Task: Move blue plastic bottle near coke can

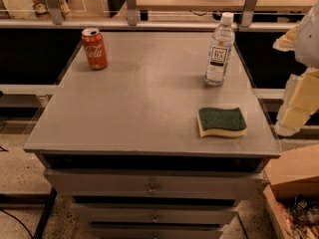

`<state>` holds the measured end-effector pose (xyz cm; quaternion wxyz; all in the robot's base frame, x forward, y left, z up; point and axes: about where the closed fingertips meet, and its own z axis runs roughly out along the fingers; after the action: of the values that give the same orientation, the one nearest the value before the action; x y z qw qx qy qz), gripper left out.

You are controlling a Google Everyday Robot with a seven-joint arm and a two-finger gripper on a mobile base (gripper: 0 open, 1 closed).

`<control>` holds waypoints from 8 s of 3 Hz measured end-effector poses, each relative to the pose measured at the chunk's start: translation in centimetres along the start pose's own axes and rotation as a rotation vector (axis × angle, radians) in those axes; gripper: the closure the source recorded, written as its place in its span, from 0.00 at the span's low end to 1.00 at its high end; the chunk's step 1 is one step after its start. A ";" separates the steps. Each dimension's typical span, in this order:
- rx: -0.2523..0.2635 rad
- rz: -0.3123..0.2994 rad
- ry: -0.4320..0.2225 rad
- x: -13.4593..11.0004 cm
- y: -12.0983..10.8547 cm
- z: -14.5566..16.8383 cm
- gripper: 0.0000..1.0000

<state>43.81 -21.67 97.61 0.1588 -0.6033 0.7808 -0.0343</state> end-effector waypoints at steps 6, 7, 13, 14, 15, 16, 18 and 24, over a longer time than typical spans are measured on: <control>0.114 0.170 -0.388 -4.9 -18.1 7.7 0.00; 0.127 0.197 -0.460 -6.1 -19.6 9.1 0.00; 0.100 0.212 -0.553 -8.2 -20.9 12.3 1.00; 0.100 0.212 -0.553 -8.3 -21.0 12.2 1.00; 0.100 0.212 -0.553 -8.3 -21.0 12.2 1.00; 0.100 0.212 -0.553 -8.3 -21.0 12.2 1.00; 0.100 0.193 -0.611 -9.6 -22.0 10.7 1.00; 0.166 -0.047 -0.783 -25.2 -22.4 4.3 1.00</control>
Offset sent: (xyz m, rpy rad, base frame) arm 0.0845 -0.0279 0.0061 0.0954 -0.0511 -0.0662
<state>71.54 -3.09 104.23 0.4917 -0.5737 0.6418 0.1316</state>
